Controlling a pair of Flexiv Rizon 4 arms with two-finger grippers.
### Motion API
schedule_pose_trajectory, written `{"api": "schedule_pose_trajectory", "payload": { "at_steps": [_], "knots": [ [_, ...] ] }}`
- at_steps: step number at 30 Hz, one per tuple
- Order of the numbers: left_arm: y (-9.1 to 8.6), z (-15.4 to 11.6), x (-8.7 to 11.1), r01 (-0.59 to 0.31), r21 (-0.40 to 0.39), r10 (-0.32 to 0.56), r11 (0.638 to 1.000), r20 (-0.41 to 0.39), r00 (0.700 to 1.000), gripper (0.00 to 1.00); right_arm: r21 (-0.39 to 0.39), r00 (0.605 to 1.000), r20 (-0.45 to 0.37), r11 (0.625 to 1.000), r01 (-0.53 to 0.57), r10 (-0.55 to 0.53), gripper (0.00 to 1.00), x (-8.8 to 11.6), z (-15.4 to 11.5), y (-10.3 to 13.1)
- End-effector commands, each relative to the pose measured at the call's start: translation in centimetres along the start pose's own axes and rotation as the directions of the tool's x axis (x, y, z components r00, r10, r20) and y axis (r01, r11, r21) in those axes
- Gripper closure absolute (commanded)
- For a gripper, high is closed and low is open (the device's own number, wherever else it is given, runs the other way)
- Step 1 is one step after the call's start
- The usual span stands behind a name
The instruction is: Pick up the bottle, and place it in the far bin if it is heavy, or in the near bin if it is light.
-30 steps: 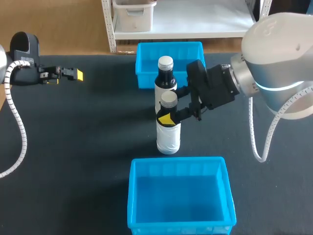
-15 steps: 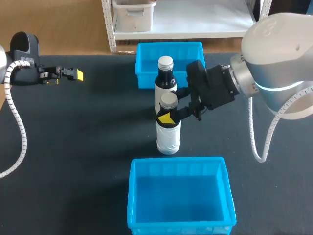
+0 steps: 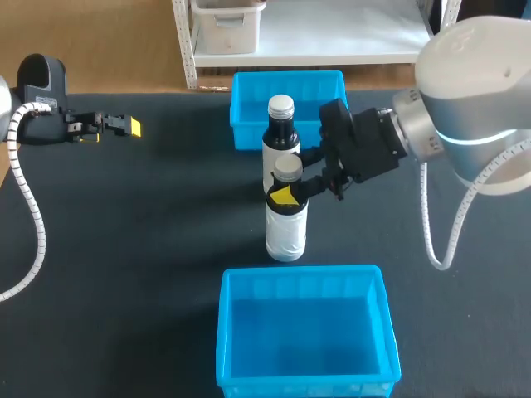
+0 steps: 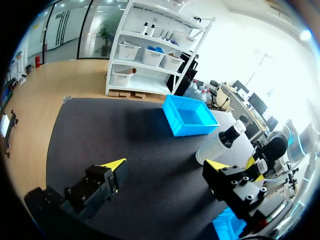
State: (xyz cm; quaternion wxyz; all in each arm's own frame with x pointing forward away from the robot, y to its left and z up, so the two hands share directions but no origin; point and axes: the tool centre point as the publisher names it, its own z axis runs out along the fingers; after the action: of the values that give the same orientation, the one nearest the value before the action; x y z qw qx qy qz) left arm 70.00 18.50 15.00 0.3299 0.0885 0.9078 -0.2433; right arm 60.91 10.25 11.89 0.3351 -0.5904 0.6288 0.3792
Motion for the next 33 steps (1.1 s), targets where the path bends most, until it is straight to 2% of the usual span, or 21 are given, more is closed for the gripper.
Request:
{"api": "schedule_pose_trajectory", "payload": {
  "at_steps": [1,10,13,15,33],
  "knots": [
    [0.0,0.0,0.0,0.0,0.0,0.0,1.0,0.0,1.0,0.0,-0.008,1.0,0.0,1.0,0.005,-0.005,0.53,0.08,0.31,-0.38],
    [0.0,0.0,0.0,0.0,0.0,0.0,1.0,0.0,1.0,0.0,-0.012,1.0,-0.013,1.0,0.016,-0.016,0.7,-0.2,0.55,-0.28],
    [0.0,0.0,0.0,0.0,0.0,0.0,1.0,0.0,1.0,0.0,-0.011,1.0,-0.016,1.0,0.017,-0.017,0.83,-0.21,0.54,-0.27],
    [0.0,0.0,0.0,0.0,0.0,0.0,1.0,0.0,1.0,0.0,-0.009,1.0,-0.016,1.0,0.018,-0.018,0.99,-0.23,0.52,-0.25],
    [0.0,0.0,0.0,0.0,0.0,0.0,1.0,0.0,1.0,0.0,-0.002,0.999,-0.013,0.999,0.034,-0.034,1.0,-0.53,-0.1,-0.06]
  ]
}}
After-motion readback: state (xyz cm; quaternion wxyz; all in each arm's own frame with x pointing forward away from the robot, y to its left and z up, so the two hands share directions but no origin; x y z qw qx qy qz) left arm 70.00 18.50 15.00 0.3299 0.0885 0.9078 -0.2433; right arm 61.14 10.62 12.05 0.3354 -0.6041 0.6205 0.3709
